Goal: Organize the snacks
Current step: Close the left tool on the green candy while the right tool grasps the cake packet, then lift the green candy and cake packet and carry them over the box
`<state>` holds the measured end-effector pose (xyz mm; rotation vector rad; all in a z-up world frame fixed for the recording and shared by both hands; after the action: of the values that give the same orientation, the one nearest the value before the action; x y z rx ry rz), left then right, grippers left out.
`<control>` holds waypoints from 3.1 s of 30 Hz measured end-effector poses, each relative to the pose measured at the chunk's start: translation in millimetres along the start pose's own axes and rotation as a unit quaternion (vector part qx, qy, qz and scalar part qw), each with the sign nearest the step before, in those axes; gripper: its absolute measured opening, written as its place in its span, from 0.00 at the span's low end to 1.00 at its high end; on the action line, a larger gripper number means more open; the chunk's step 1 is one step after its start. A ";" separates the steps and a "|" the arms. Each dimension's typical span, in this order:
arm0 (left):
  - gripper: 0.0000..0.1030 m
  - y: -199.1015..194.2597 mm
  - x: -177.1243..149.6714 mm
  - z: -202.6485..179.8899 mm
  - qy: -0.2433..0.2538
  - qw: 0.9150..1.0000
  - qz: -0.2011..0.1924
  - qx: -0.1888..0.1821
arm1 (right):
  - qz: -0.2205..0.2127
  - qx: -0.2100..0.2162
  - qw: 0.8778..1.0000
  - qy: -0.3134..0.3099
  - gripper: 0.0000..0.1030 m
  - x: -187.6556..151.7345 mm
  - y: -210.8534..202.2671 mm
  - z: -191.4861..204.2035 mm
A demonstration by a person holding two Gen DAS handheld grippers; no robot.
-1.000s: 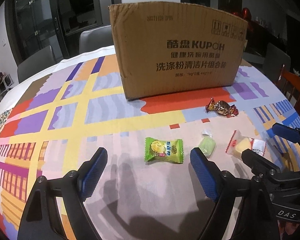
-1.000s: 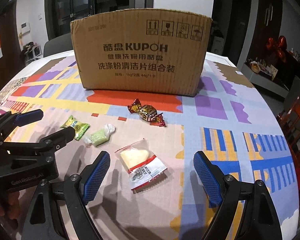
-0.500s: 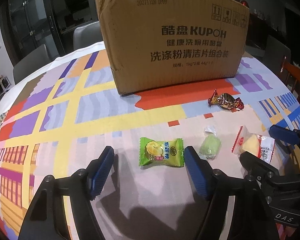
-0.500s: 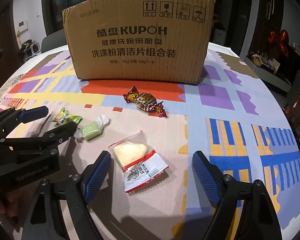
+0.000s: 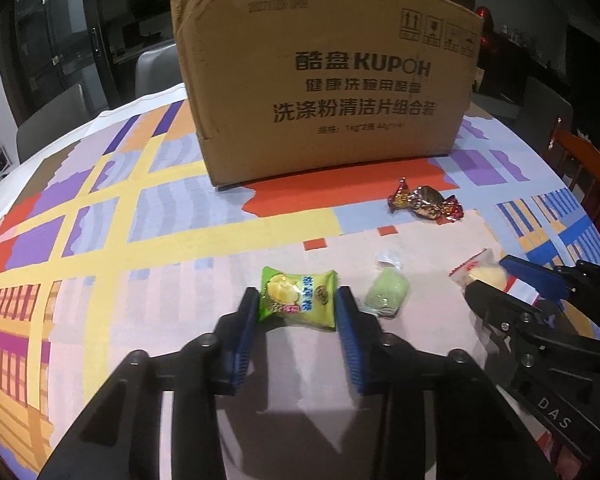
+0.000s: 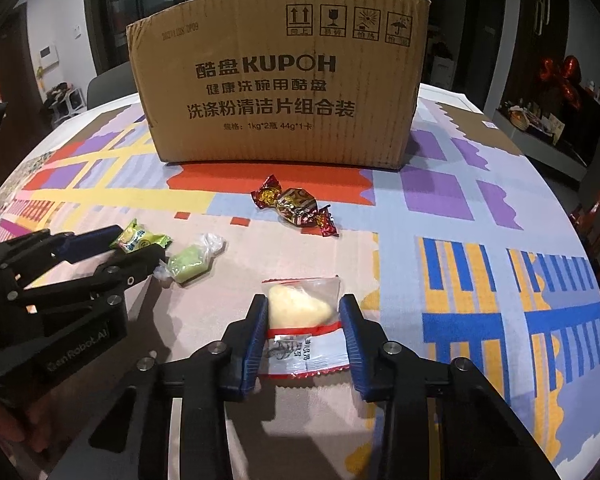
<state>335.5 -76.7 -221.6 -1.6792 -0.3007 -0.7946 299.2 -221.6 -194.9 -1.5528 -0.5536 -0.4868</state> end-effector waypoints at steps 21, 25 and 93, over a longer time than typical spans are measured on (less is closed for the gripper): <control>0.23 -13.8 4.8 3.2 -0.007 1.000 0.000 0.007 | -0.017 0.006 1.000 0.006 0.33 9.0 -14.1 -0.9; 0.23 -21.2 8.6 3.9 -0.007 1.000 -0.004 0.009 | -0.023 0.006 1.000 0.007 0.33 13.0 -19.9 -2.0; 0.23 -138.2 148.5 17.2 -0.028 0.992 -0.119 0.045 | -0.172 0.010 0.985 -0.009 0.33 157.8 -150.3 -9.5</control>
<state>369.0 -54.9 -22.0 -1.6020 -0.5756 -0.8957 331.7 -218.3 20.8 -1.4488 -0.8434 -0.7272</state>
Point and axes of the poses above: each gripper's, at about its wrist camera, not at the fingertips, and y roughly the way its jaws point, z to its left, x to its top, the point moved 7 cm from there along y, roughly the way its jaws point, and after that the axes turned 4 degrees about y, right-handed, at the moved point
